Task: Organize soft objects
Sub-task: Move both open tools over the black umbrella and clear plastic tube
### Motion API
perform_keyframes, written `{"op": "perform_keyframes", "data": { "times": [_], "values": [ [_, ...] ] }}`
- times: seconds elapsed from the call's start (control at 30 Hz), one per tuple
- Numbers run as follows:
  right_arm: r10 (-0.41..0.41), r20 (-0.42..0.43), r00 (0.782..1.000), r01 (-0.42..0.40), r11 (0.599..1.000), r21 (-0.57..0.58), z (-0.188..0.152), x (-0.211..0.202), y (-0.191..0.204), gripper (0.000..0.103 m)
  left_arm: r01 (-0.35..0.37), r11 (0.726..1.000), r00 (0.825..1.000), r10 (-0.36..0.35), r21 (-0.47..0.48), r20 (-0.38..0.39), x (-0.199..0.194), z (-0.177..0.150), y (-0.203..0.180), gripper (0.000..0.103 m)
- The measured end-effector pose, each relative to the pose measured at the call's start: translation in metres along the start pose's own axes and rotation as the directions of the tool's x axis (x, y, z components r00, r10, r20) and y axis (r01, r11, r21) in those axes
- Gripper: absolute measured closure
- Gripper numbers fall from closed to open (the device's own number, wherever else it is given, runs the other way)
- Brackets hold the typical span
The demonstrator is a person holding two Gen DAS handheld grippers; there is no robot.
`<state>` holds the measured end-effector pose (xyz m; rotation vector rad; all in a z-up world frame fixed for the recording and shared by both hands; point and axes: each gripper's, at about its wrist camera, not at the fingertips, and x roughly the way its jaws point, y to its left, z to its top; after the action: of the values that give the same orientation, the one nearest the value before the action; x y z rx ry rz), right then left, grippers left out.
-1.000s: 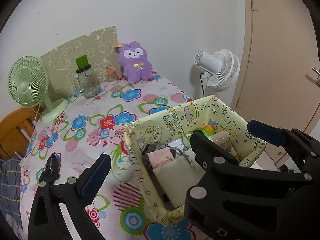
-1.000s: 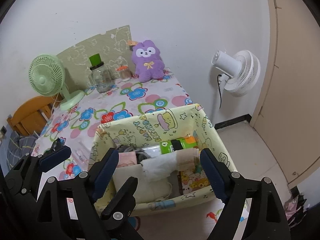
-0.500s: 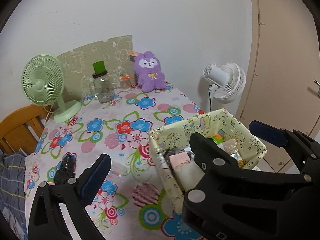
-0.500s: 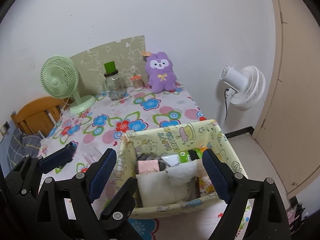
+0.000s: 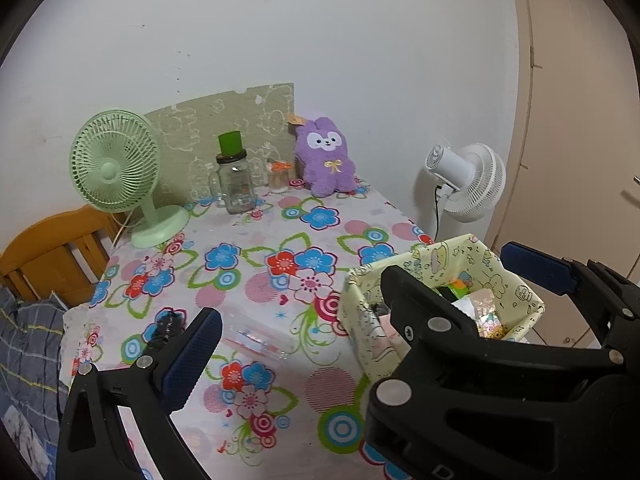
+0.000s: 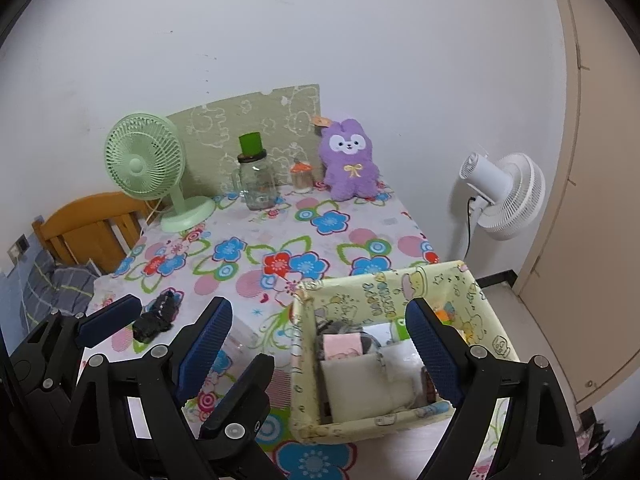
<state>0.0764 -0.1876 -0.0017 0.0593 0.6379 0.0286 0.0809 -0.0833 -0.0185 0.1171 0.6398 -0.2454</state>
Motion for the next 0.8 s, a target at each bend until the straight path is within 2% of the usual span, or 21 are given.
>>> {"op": "perform_keyframes", "data": {
  "times": [0.43, 0.8],
  "values": [
    [0.026, 0.023, 0.999, -0.026, 0.999, -0.033, 0.005, -0.003, 0.035, 0.012, -0.040, 0.999, 0.999, 0.041, -0.032, 0.026, -0.010, -0.001, 0.035, 0.000],
    [0.084, -0.002, 0.996, -0.084, 0.994, -0.063, 0.003, 0.014, 0.062, 0.012, -0.085, 0.995, 0.996, 0.085, -0.056, 0.013, -0.004, -0.010, 0.064, 0.000]
  ]
}}
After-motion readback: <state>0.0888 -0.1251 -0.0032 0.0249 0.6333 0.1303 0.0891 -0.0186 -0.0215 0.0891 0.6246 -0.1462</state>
